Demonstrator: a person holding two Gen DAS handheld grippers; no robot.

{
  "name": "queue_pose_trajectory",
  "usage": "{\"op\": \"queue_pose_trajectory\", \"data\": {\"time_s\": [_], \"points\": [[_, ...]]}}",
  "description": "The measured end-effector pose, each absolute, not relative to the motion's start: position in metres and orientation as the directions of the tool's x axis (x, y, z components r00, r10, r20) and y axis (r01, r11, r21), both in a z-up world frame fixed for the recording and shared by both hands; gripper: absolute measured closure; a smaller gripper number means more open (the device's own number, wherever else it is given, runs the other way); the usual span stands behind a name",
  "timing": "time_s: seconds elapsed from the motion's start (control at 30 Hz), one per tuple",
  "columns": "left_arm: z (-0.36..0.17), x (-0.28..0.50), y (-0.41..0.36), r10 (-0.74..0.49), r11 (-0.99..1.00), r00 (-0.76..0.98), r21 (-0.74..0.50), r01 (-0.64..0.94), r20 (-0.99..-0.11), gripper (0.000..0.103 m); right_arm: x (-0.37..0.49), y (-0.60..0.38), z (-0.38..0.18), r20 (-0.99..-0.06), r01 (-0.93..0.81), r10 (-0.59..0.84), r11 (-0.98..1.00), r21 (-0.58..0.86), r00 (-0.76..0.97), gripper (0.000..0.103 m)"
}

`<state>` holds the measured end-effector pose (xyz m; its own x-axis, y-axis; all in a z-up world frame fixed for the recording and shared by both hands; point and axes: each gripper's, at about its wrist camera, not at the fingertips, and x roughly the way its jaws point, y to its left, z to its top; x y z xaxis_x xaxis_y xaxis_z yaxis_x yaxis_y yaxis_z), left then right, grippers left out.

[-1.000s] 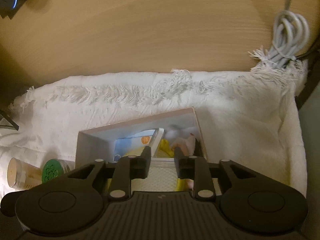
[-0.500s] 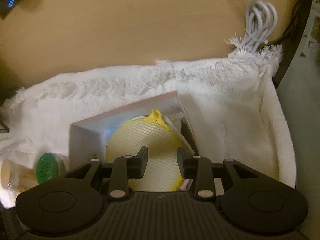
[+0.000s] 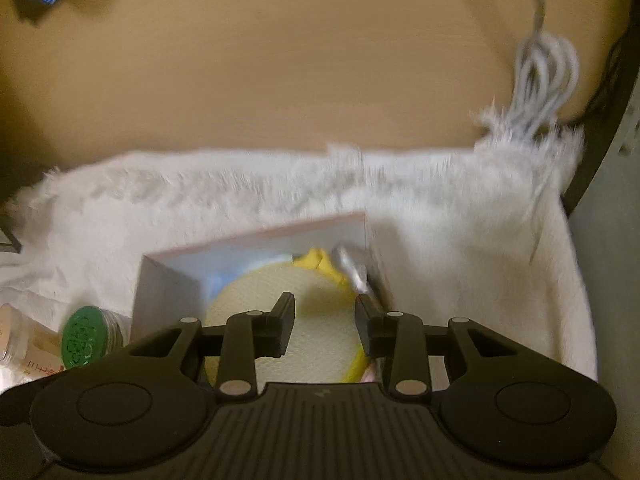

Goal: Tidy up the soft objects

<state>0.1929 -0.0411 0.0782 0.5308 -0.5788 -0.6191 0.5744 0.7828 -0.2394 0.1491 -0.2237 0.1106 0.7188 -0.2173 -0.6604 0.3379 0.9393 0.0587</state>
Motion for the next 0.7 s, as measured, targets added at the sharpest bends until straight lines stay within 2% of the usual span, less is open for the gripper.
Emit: {"op": "queue_pose_trajectory", "data": {"time_s": [0.1, 0.23, 0.3, 0.4, 0.6, 0.7], "points": [[0.086, 0.176, -0.039, -0.550, 0.816, 0.594, -0.228, 0.531, -0.587, 0.065, 0.127, -0.223, 0.116, -0.583, 0.310, -0.233, 0.950, 0.034, 0.779, 0.068], [0.098, 0.147, -0.015, -0.501, 0.864, 0.693, -0.263, 0.429, -0.519, 0.065, 0.099, -0.221, 0.123, -0.476, 0.260, -0.225, 0.966, 0.007, 0.850, 0.057], [0.099, 0.122, -0.001, -0.467, 0.884, 0.742, -0.266, 0.384, -0.481, 0.065, 0.083, -0.221, 0.124, -0.431, 0.214, -0.183, 0.977, 0.024, 0.884, 0.051], [0.092, 0.086, 0.016, -0.392, 0.918, 0.787, -0.258, 0.301, -0.476, 0.065, 0.059, -0.215, 0.120, -0.383, 0.109, -0.082, 0.993, 0.049, 0.920, 0.040], [0.062, 0.028, 0.036, -0.241, 0.963, 0.818, -0.231, 0.136, -0.522, 0.065, 0.026, -0.175, 0.096, -0.458, -0.140, 0.101, 0.989, -0.053, 0.883, 0.039], [0.041, 0.015, 0.043, -0.160, 0.976, 0.807, -0.215, 0.042, -0.568, 0.065, 0.020, -0.160, 0.071, -0.530, -0.201, 0.147, 0.979, -0.045, 0.835, 0.039]]}}
